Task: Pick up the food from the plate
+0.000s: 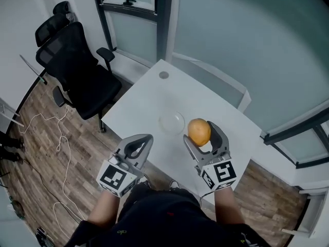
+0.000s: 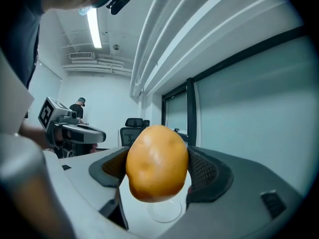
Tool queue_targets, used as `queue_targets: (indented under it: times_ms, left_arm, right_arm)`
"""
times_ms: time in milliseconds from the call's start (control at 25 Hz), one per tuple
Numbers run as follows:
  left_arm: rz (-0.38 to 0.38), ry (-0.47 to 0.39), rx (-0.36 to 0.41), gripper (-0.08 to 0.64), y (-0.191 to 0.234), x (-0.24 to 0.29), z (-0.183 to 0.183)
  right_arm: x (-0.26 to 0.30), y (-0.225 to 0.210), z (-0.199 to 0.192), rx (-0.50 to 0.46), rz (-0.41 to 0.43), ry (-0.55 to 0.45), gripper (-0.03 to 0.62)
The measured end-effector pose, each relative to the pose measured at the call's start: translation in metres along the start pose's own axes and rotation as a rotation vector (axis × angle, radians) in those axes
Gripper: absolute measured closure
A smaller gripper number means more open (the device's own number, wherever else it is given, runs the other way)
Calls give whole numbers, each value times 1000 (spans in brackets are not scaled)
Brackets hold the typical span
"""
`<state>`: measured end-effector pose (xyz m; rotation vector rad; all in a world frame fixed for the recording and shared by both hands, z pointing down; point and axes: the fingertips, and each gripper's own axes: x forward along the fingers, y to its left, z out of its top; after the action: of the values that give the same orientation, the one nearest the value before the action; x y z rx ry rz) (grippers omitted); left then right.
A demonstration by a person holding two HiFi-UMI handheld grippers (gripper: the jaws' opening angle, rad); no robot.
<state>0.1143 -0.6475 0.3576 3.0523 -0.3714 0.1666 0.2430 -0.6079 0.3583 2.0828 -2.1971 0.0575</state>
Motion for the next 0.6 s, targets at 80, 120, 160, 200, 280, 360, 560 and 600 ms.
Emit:
queue_targets:
  times_ms: [80, 120, 160, 200, 280, 360, 560, 600]
  left_arm:
    - [-1, -18, 8, 537, -3, -3, 8]
    - [1, -25, 8, 537, -2, -3, 12]
    - [1, -34, 11, 537, -1, -2, 17]
    - [1, -45, 16, 537, 1, -1, 21]
    - [-5, -69, 32, 537, 2, 0, 29]
    - [-13, -83, 51, 537, 2, -1, 34]
    - [-25, -83, 57, 537, 3, 0, 40]
    - [-28, -86, 54, 537, 3, -1, 41]
  right_arm:
    - [-9, 3, 19, -15, -17, -48, 221]
    - [-13, 4, 27, -26, -27, -70, 221]
    - [-15, 5, 34, -39, -34, -89, 221]
    - [-17, 6, 40, -53, -39, -105, 221]
    - [-21, 7, 48, -74, -48, -125, 221]
    - [-24, 7, 53, -77, -54, -132, 221]
    - [-20, 7, 56, -80, -57, -119, 221]
    - [-19, 8, 56, -82, -56, -117, 221]
